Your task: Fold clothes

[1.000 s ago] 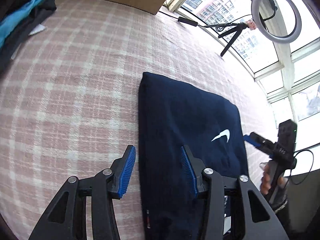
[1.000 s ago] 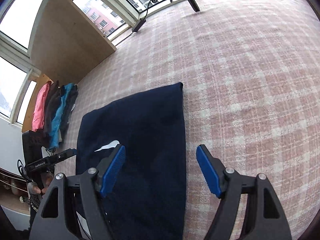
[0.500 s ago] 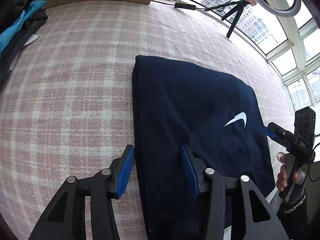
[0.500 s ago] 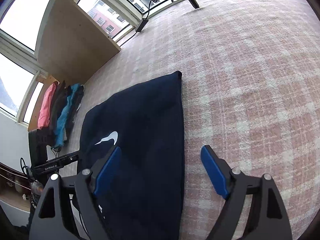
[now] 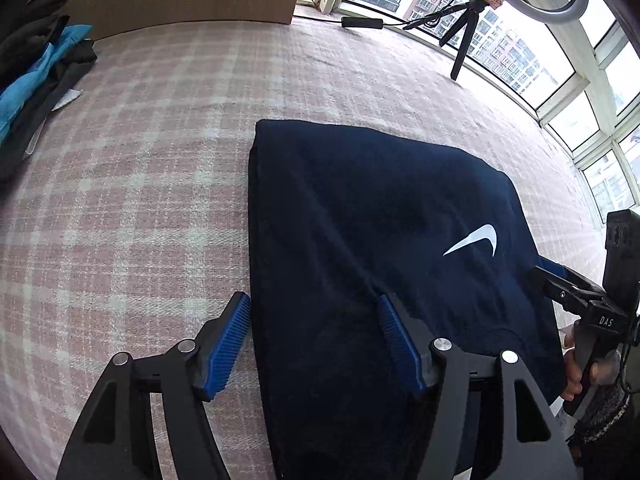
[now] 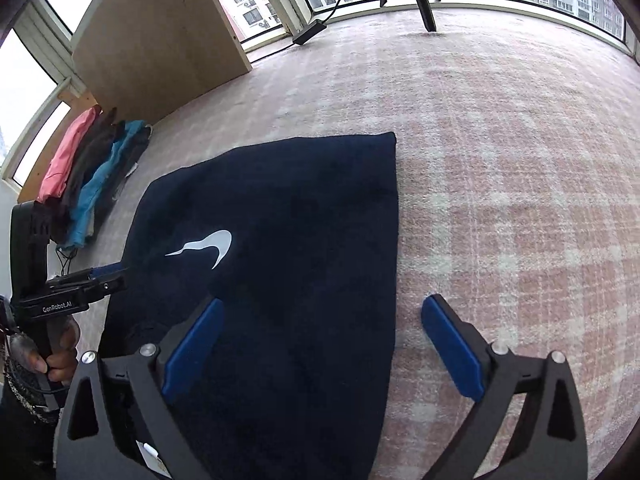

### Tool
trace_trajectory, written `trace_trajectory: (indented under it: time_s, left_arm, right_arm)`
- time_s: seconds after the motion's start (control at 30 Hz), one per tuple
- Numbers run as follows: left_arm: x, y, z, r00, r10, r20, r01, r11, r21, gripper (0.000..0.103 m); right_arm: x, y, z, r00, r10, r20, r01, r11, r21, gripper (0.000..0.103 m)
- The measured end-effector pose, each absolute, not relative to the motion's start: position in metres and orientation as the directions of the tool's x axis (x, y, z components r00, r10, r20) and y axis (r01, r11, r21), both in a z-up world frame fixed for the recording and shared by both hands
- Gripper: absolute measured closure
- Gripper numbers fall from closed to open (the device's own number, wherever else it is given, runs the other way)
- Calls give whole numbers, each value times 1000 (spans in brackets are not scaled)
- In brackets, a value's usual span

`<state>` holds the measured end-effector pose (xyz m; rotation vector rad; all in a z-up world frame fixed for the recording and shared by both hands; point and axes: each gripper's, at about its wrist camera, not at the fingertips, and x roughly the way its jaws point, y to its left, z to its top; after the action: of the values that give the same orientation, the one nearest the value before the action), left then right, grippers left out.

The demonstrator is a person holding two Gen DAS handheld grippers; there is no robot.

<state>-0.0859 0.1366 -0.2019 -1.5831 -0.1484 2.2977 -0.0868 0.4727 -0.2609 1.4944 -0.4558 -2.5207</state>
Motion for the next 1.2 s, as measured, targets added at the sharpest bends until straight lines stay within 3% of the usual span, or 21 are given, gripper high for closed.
trace_trajectory:
  time_s: [0.1, 0.13, 0.2, 0.23, 0.3, 0.37, 0.43, 0.5, 0.6, 0.73, 0.83, 0.9, 1.0, 1.07, 1.17, 1.2]
  left_arm:
    - [-80, 140, -203, -346, 315, -884, -221, -943, -249, 42]
    - [-78, 140, -202, -350, 313, -883, -220, -944, -247, 49]
    - [-75, 139, -202, -358, 317, -878, -205, -944, -257, 57]
    - [-74, 137, -202, -364, 316, -876, -191, -946, -262, 67]
    - [-73, 136, -202, -362, 321, -875, -177, -945, -274, 72]
    - [-72, 136, -202, -354, 328, -876, -172, -943, -284, 77]
    - [-74, 136, -201, -345, 328, -880, -170, -943, -285, 81]
    - [-74, 134, -199, -337, 338, -879, -167, -940, -298, 87]
    - [-73, 132, -195, -330, 354, -875, -161, -934, -318, 91]
    - [-69, 140, -196, -338, 321, -885, -184, -944, -273, 90]
    - [-67, 142, -198, -352, 322, -879, -168, -945, -279, 78]
    - [-65, 138, -199, -369, 338, -866, -134, -941, -310, 75]
    - [-63, 143, -198, -381, 322, -867, -147, -947, -287, 72]
    - [-61, 149, -196, -374, 295, -879, -177, -953, -244, 83]
    - [-64, 149, -195, -353, 321, -879, -194, -944, -267, 89]
    - [-66, 148, -195, -347, 348, -871, -197, -935, -295, 90]
  right_arm:
    - [-87, 464, -261, -464, -352, -813, 70, -929, 362, 5]
    - [-87, 461, -260, -457, -351, -817, 98, -933, 346, 5]
    - [-87, 458, -259, -448, -370, -814, 129, -927, 351, 28]
    - [-88, 458, -258, -444, -388, -807, 134, -920, 369, 34]
    - [-90, 462, -261, -449, -420, -788, 119, -903, 413, 54]
    - [-92, 466, -265, -456, -451, -767, 103, -883, 458, 68]
    - [-91, 467, -265, -464, -448, -764, 98, -883, 459, 74]
    - [-89, 469, -265, -470, -452, -758, 91, -879, 468, 88]
    - [-87, 476, -260, -472, -499, -727, 80, -845, 529, 90]
    - [-89, 466, -257, -429, -480, -765, 120, -870, 479, 88]
    - [-92, 457, -258, -413, -505, -757, 144, -858, 494, 66]
    - [-86, 450, -256, -418, -554, -720, 194, -829, 525, 28]
    - [-80, 430, -253, -431, -492, -756, 249, -871, 424, 22]
    - [-76, 416, -251, -443, -445, -778, 283, -893, 350, 23]
    - [-83, 423, -254, -419, -521, -744, 216, -853, 476, 80]
    - [-85, 423, -254, -408, -538, -738, 218, -842, 493, 80]
